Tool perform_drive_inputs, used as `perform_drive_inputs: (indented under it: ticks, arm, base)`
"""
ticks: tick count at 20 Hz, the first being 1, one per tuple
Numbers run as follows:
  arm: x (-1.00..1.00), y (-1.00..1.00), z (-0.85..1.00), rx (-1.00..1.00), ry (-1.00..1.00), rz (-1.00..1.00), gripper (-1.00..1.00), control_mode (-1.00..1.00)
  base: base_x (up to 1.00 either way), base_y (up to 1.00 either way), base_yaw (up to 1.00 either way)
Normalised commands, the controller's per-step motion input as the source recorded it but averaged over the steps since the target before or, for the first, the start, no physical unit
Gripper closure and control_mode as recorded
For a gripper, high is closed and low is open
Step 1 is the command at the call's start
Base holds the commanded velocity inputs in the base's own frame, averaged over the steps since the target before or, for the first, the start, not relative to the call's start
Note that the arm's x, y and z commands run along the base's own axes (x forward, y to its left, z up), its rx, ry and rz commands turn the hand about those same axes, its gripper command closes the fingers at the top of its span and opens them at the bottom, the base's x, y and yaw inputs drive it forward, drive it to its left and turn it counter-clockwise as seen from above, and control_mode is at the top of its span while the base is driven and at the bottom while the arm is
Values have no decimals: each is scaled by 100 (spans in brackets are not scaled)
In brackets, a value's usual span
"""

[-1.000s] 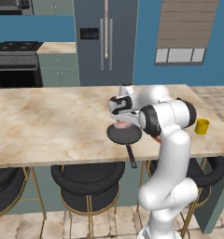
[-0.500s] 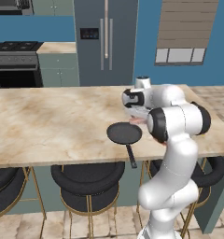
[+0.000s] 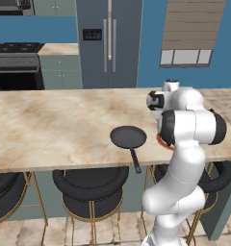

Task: Pick up the pan with the steak in it and place it on the dining table. Then place the steak on the plate.

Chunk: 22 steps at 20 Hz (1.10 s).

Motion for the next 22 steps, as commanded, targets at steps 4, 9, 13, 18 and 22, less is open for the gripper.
perform_drive_inputs:
  ticks: [4,9,13,18,22]
  arm:
    - [-16,-93,-8,5,0,0,100,-100]
    - [-14,-60,-6,4,-6,1,100,-100]
    - [0,-1,-7,0,0,0,100,-100]
    - [0,0,-31,0,0,0,100,-100]
    - [0,0,-31,0,0,0,100,-100]
  base:
    - [0,0,0]
    - [0,0,0]
    - [0,0,0]
    - [0,0,0]
    - [0,0,0]
